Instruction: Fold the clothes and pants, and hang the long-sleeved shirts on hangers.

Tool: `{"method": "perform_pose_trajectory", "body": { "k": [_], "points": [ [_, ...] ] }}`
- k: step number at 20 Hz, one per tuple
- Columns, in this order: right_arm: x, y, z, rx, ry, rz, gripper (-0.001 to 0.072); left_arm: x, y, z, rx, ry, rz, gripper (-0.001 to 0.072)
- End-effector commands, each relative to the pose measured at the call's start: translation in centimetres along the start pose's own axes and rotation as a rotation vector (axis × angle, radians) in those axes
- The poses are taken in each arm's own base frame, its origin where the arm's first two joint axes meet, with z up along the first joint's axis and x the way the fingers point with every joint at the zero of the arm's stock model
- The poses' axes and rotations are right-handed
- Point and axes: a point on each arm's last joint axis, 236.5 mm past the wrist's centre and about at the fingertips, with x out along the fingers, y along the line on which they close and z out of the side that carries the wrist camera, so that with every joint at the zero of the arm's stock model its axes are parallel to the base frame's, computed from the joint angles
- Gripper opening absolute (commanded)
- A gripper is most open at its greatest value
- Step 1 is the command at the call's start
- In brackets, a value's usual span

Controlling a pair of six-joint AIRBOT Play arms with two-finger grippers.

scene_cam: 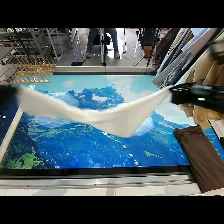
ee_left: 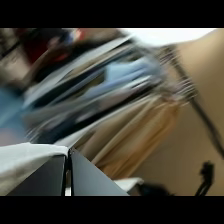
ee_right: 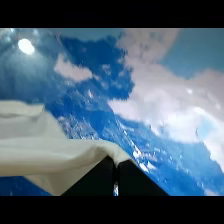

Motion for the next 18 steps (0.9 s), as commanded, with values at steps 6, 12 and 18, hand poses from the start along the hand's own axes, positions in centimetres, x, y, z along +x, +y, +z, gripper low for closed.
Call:
{"method": "perform_pose_trajectory", "body": {
  "k": [6,12,18],
  "points": [
    [-29.2,10.2,11.1,-0.161,-0.774,0.177,0.0012,-15.2,-29.1,6.9,0.178,-0.443,-0.933,0.0007],
    [-32.3,10.8,12.9,-0.232,-0.874,0.156,0.0012,-11.1,-28.3,5.2,0.381,-0.384,-0.721,0.0006],
    [-6.3,4.5,4.9,-0.047,-0.187,0.135,0.0012,0.5,2.1,1.0,0.189,0.065,0.117,0.0005]
  ]
}}
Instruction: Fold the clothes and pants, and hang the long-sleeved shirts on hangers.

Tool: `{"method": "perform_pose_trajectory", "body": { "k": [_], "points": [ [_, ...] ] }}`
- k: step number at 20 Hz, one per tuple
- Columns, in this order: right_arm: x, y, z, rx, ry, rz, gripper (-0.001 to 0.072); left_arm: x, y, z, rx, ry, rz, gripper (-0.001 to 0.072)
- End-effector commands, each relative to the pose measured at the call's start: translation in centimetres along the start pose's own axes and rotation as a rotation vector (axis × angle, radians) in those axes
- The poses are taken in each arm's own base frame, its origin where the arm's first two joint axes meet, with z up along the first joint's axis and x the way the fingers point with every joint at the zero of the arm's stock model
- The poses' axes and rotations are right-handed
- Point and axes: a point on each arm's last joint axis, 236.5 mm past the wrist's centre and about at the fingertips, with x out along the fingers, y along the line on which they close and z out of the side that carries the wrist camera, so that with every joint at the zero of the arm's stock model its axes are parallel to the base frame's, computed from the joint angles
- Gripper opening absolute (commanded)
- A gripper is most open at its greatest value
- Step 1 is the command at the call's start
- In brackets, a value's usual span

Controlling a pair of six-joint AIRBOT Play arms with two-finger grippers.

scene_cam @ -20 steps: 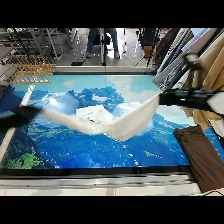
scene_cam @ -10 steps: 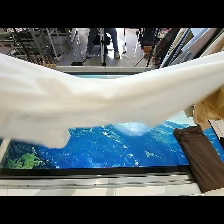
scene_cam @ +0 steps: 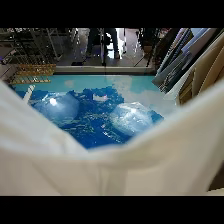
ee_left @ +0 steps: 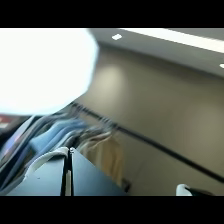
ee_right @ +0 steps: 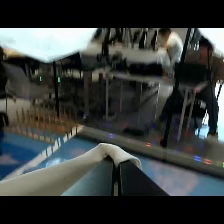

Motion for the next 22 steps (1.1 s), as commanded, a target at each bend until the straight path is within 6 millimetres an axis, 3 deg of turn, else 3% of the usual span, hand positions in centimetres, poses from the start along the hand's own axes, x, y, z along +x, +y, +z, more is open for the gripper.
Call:
{"method": "perform_pose_trajectory", "body": {
  "k": [1,3,5,6,7,9,11,14,16,19,22],
  "points": [
    [9.7,-4.1,-14.7,0.149,0.405,-0.013,0.0012,-1.1,15.7,-11.3,-0.16,0.322,0.35,0.0005],
    [14.8,-6.9,-24.0,0.22,0.57,-0.052,0.0012,-1.9,23.9,-17.3,-0.265,0.391,0.479,0.0006],
    [19.9,-10.8,-31.5,0.29,0.606,-0.146,0.0012,-3.4,33.3,-20.9,-0.354,0.349,0.679,0.0006],
    [22.4,-13.3,-34.5,0.324,0.585,-0.203,0.0012,-3.8,37.0,-22.3,-0.373,0.344,0.742,0.0006],
    [24.8,-15.1,-36.9,0.345,0.546,-0.246,0.0012,-4.0,40.1,-23.8,-0.395,0.368,0.778,0.0006],
    [28.4,-17.7,-40.6,0.395,0.483,-0.306,0.0012,-2.9,43.4,-26.6,-0.472,0.444,0.752,0.0006],
    [30.6,-18.0,-43.0,0.425,0.5,-0.302,0.0012,-1.3,44.7,-27.5,-0.512,0.502,0.684,0.0006],
    [31.9,-17.6,-43.1,0.416,0.54,-0.266,0.0012,-0.5,44.5,-27.0,-0.548,0.542,0.633,0.0006],
    [30.9,-17.5,-43.6,0.423,0.607,-0.248,0.0012,-2.2,43.5,-28.1,-0.606,0.628,0.633,0.0006],
    [28.4,-17.5,-46.1,0.436,0.753,-0.228,0.0011,-5.6,41.1,-31.4,-0.666,0.844,0.627,0.0006],
    [26.9,-18.3,-47.8,0.429,0.824,-0.238,0.0011,-5.7,39.1,-33.2,-0.718,0.929,0.568,0.0006]
  ]
}}
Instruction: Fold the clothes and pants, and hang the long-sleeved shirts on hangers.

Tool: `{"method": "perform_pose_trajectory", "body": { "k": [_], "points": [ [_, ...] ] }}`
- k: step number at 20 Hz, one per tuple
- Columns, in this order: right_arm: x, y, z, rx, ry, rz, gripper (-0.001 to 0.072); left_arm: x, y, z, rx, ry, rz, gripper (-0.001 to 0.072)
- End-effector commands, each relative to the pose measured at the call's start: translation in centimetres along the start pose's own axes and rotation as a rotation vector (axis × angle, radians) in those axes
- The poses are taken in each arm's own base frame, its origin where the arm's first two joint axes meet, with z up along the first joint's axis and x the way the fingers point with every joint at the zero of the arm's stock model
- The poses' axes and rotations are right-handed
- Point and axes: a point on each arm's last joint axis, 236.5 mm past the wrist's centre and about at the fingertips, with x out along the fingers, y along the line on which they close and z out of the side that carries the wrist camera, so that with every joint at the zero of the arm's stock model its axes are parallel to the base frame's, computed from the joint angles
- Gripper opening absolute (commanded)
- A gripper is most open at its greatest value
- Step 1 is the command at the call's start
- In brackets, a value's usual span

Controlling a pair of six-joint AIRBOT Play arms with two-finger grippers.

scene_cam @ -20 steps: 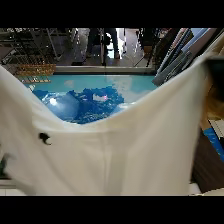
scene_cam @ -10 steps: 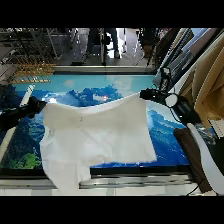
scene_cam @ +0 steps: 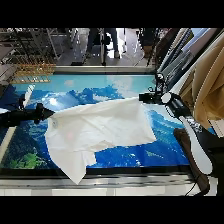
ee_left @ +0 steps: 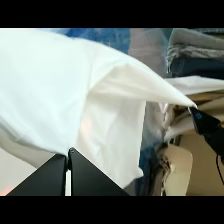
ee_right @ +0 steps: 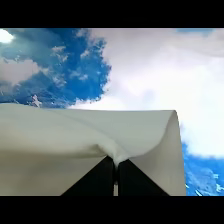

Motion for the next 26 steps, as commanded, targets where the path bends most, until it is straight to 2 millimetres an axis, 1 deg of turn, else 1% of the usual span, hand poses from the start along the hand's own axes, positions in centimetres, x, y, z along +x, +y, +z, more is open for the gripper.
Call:
{"method": "perform_pose_trajectory", "body": {
  "k": [1,3,5,6,7,8,9,10,11,12,13,14,15,16,17,18,19,20,22,24,26],
  "points": [
    [0.3,-1.6,-2.7,-0.003,0.118,-0.017,0.0011,0.5,0.1,-4.0,-0.008,0.176,0.0,0.0006],
    [0.5,-2.1,-5.0,-0.003,0.205,-0.018,0.0011,0.4,1.0,-5.4,-0.003,0.236,0.041,0.0005],
    [0.6,-2.3,-7.3,0.005,0.295,-0.011,0.0012,0.0,2.5,-6.3,-0.015,0.275,0.108,0.0009],
    [0.8,-2.4,-8.2,0.009,0.329,-0.008,0.0015,-0.1,2.8,-6.6,-0.011,0.285,0.122,0.0118],
    [0.8,-2.5,-8.9,0.022,0.352,-0.007,0.0116,-0.1,2.7,-6.8,-0.015,0.295,0.119,0.0369],
    [0.5,-2.7,-9.5,0.022,0.384,-0.006,0.0369,-0.3,2.5,-7.3,-0.026,0.315,0.113,0.0607],
    [-0.2,-3.2,-10.4,0.03,0.43,-0.005,0.0473,-0.7,2.4,-8.1,-0.046,0.352,0.112,0.057],
    [-1.0,-4.2,-11.2,0.044,0.475,-0.013,0.0469,-1.5,2.7,-9.3,-0.06,0.404,0.133,0.0526],
    [-2.0,-5.7,-12.1,0.073,0.519,-0.022,0.0458,-2.5,3.7,-10.4,-0.077,0.453,0.2,0.0493],
    [-3.1,-7.1,-12.9,0.1,0.564,-0.027,0.0416,-4.0,5.8,-11.3,-0.084,0.485,0.327,0.0472],
    [-4.4,-8.5,-14.1,0.111,0.619,-0.018,0.0394,-5.6,7.6,-11.9,-0.082,0.498,0.456,0.0473],
    [-5.6,-9.6,-15.4,0.122,0.675,-0.001,0.0395,-7.3,8.8,-12.6,-0.06,0.505,0.557,0.0473],
    [-6.9,-10.6,-16.6,0.126,0.72,0.028,0.0394,-8.4,9.2,-13.1,-0.038,0.5,0.611,0.0473],
    [-7.8,-11.3,-17.3,0.152,0.744,0.057,0.0395,-8.9,9.0,-13.5,-0.017,0.474,0.622,0.0474],
    [-8.4,-11.1,-17.6,0.177,0.748,0.107,0.0395,-9.0,8.5,-13.6,0.01,0.442,0.611,0.0478],
    [-8.7,-10.4,-17.5,0.187,0.737,0.176,0.0398,-9.0,7.9,-13.8,0.026,0.417,0.599,0.0483],
    [-8.8,-10.0,-17.2,0.21,0.719,0.217,0.0401,-8.9,7.4,-14.5,0.028,0.417,0.579,0.0535],
    [-8.8,-9.9,-17.2,0.222,0.714,0.227,0.0401,-8.8,7.0,-15.6,0.016,0.428,0.564,0.0643],
    [-8.7,-9.9,-17.7,0.203,0.722,0.238,0.0401,-8.5,7.3,-18.1,0.003,0.451,0.542,0.0647],
    [-8.7,-9.1,-18.3,0.178,0.731,0.276,0.0401,-7.5,7.5,-20.5,0.002,0.454,0.49,0.0646],
    [-8.5,-8.5,-19.5,0.141,0.758,0.297,0.0401,-6.1,7.3,-22.7,-0.002,0.464,0.419,0.0646]
  ]
}}
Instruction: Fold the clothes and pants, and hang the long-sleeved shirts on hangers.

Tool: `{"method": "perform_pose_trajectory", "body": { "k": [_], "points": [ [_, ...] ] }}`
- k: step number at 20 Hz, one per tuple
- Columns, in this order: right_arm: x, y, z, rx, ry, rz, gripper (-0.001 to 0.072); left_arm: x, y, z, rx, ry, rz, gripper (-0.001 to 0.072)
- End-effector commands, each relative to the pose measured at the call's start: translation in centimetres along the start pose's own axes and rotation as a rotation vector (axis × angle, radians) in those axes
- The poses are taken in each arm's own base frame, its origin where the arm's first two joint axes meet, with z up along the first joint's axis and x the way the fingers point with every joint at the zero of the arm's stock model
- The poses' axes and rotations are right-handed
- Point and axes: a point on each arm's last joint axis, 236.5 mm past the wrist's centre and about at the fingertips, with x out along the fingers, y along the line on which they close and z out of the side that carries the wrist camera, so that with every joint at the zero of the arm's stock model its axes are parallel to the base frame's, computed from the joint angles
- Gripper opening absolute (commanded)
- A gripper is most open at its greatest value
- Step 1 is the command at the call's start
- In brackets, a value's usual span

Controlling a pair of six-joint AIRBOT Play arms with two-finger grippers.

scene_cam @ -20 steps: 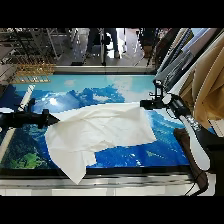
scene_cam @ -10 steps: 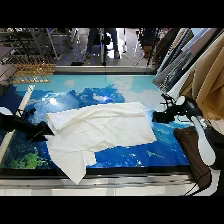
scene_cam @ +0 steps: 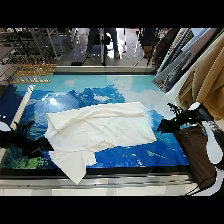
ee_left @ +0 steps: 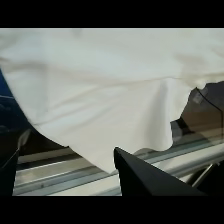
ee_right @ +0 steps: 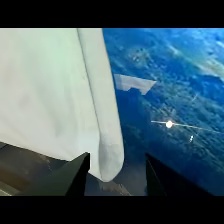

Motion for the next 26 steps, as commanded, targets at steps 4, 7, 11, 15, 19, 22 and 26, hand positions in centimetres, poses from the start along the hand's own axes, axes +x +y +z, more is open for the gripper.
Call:
{"method": "perform_pose_trajectory", "body": {
  "k": [4,7,11,15,19,22,26],
  "points": [
    [2.8,1.1,-1.7,-0.112,0.058,0.044,0.0437,5.4,-1.1,-3.1,0.016,0.011,-0.067,0.0646],
    [3.5,1.0,-1.9,-0.117,0.079,0.056,0.0512,6.6,-1.4,-3.1,0.043,0.006,-0.044,0.0646],
    [4.2,0.8,-2.5,-0.115,0.113,0.072,0.0511,7.2,-0.5,-4.6,0.069,0.084,0.0,0.0646],
    [4.7,1.0,-3.0,-0.114,0.139,0.093,0.0477,7.2,0.3,-4.0,0.08,0.061,0.035,0.0645],
    [4.3,2.0,-5.0,-0.144,0.222,0.14,0.0439,7.4,0.4,-2.7,0.072,0.006,0.038,0.0624],
    [4.4,2.1,-4.8,-0.143,0.218,0.143,0.0161,7.9,-0.6,-2.2,0.036,-0.001,-0.018,0.0167],
    [4.3,3.0,-4.6,-0.138,0.207,0.181,0.0014,8.4,-1.1,-2.7,0.048,0.028,-0.036,0.0007]
  ]
}}
